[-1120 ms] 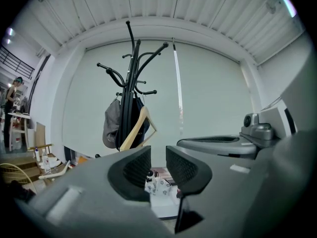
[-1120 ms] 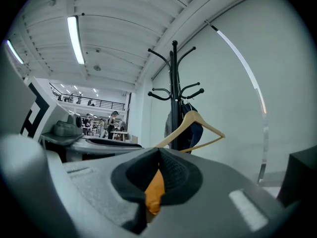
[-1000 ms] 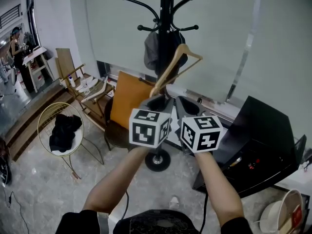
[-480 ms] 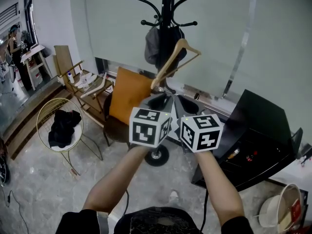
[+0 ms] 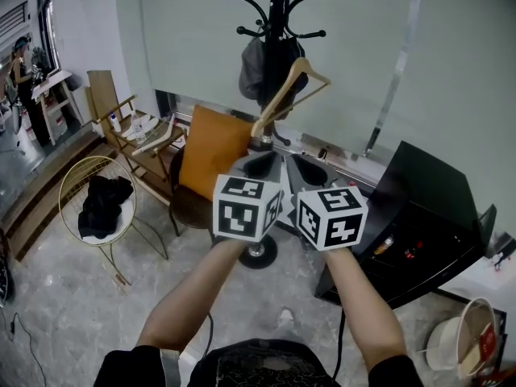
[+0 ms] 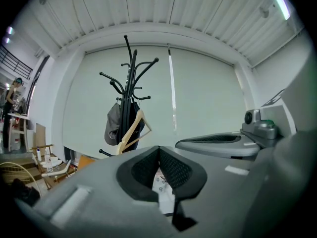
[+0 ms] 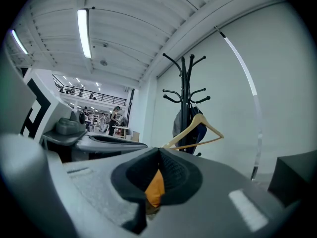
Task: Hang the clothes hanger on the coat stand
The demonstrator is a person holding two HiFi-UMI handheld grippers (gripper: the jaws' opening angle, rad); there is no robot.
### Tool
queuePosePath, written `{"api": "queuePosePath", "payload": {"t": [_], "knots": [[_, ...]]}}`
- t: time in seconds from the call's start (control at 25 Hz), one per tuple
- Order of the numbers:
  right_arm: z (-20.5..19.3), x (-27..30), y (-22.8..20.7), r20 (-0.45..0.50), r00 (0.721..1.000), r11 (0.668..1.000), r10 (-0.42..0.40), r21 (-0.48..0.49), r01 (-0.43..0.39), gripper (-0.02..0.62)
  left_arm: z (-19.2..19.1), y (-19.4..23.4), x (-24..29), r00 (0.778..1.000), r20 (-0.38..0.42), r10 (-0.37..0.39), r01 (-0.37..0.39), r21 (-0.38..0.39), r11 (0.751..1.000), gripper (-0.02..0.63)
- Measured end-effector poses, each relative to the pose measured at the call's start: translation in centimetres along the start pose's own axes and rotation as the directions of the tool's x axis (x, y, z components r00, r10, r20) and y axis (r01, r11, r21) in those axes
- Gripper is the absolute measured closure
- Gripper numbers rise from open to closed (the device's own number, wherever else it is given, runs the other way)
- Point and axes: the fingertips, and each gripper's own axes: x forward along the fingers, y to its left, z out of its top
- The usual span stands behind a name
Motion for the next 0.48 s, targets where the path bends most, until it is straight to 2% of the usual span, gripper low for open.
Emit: {"api": "queuePosePath", "payload": {"t": [0.48], "knots": [[-0.2, -0.81, 0.1, -0.006, 1.0, 1.0, -0.011, -0.003, 0.011, 0.595, -0.15, -0.64, -0.51, 1.0, -0.004, -0.013, 0.013, 0.003, 1.0, 0.6]]}}
